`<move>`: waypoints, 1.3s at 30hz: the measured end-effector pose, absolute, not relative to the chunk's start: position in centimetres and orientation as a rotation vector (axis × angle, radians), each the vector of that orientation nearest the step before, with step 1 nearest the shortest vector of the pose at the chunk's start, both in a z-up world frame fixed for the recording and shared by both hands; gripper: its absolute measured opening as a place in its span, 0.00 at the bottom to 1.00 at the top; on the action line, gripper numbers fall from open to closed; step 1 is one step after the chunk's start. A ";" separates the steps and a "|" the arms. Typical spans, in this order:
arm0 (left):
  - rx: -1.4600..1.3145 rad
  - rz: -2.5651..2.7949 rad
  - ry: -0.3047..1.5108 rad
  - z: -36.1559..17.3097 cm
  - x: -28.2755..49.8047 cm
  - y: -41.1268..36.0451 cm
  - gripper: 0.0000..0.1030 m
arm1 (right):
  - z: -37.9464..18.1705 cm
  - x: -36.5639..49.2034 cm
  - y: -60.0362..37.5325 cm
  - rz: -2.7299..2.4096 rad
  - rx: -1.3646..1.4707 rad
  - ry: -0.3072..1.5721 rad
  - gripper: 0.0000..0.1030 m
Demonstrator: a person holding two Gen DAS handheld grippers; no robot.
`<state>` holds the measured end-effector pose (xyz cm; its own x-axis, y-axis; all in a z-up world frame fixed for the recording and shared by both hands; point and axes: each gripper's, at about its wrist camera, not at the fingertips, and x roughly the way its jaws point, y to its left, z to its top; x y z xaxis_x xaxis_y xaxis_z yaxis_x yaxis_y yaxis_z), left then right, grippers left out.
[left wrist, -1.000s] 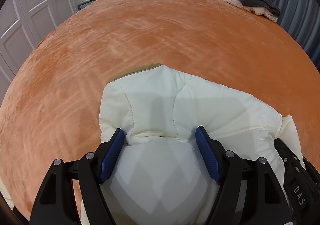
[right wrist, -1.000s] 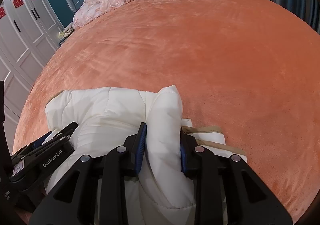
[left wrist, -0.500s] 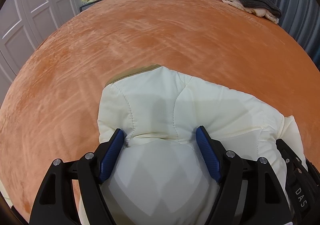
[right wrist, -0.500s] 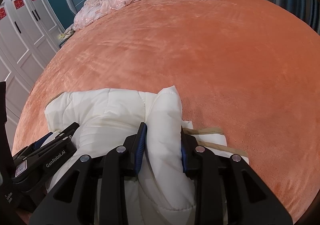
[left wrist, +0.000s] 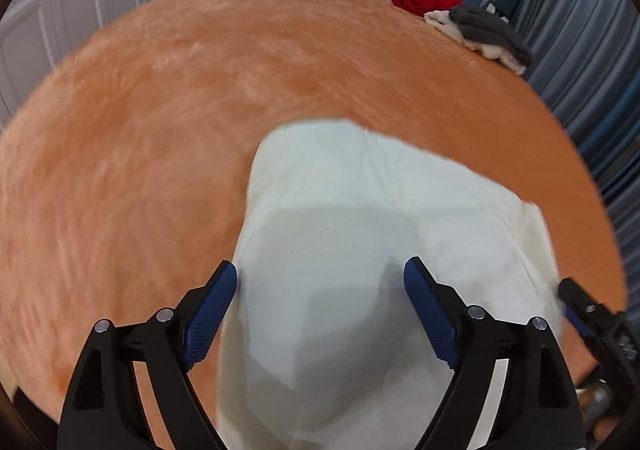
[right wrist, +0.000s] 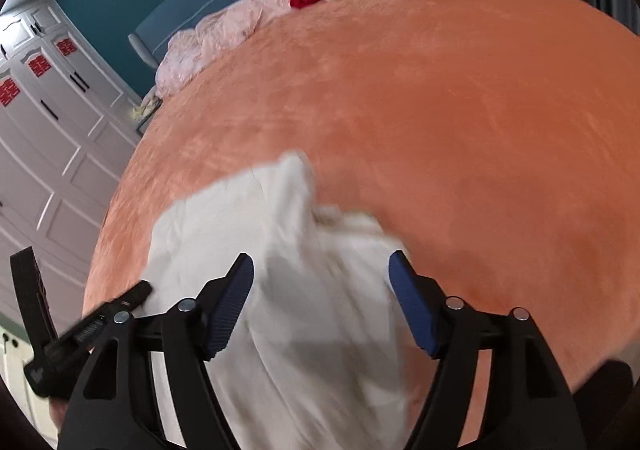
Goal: Fold large clothes
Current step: 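Lift the grasped jacket end with both tools and fold it over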
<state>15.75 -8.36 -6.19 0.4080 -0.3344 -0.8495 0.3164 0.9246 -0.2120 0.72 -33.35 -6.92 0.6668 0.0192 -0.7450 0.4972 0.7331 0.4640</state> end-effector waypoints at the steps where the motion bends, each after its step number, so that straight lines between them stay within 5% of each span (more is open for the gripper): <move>1: -0.066 -0.424 1.103 -6.2 15.1 -6.9 0.81 | -7.2 -0.4 -33.5 -0.282 0.733 0.830 0.68; 10: -0.473 -0.487 1.288 -9.5 11.4 -0.4 0.81 | -10.3 -3.9 -32.3 -0.144 0.933 0.898 0.79; 22: -0.545 -0.535 1.318 -11.1 10.7 -1.1 0.92 | -13.2 -4.0 -31.1 -0.055 1.135 0.871 0.85; 26: -0.465 -0.547 1.303 -9.7 10.3 -2.3 0.91 | -11.6 -3.3 -30.6 -0.055 1.058 0.879 0.65; 30: -0.309 -0.577 1.205 -6.5 9.0 -3.7 0.78 | -8.7 -3.1 -30.4 -0.053 0.950 0.864 0.39; 39: -0.263 -0.668 1.020 1.3 7.5 -3.6 0.63 | -1.2 -4.3 -28.8 -0.062 0.737 0.751 0.30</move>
